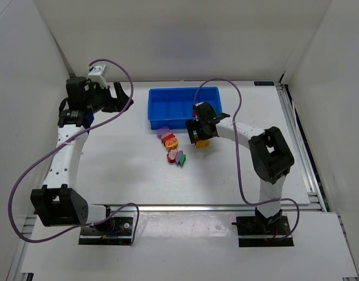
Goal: Sort the legos into containers by color
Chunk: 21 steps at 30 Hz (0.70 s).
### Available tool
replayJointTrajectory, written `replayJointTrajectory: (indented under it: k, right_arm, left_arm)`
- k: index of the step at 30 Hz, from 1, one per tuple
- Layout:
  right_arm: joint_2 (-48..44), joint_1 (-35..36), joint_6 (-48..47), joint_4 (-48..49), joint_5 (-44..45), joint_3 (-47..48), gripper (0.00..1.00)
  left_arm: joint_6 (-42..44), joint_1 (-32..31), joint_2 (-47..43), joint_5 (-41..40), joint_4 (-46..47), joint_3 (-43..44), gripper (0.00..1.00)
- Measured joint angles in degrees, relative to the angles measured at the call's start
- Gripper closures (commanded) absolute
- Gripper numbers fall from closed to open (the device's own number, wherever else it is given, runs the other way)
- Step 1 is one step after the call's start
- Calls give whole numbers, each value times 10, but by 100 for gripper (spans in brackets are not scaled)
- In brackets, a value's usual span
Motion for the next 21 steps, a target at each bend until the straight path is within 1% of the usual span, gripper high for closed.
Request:
replayJointTrajectory:
  k: [4, 13, 16, 17, 20, 21]
  right_arm:
    - [2, -5, 1, 19, -13, 0, 1]
    - [39, -10, 10, 25, -25, 14, 1]
    - [48, -10, 14, 29, -27, 16, 10]
    - [49, -10, 15, 31, -27, 16, 15]
    - [50, -10, 18, 38, -27, 16, 22]
    - [50, -10, 18, 40, -27, 16, 29]
  left_arm:
    - [0, 0, 0, 2, 0, -4, 1]
    - [0, 0, 9, 4, 1, -4, 1]
    - [0, 0, 14, 4, 0, -4, 0]
    - [0, 0, 15, 4, 0, -4, 1]
    - [0, 0, 16, 6, 0, -4, 0]
    - [0, 0, 16, 7, 0, -4, 1]
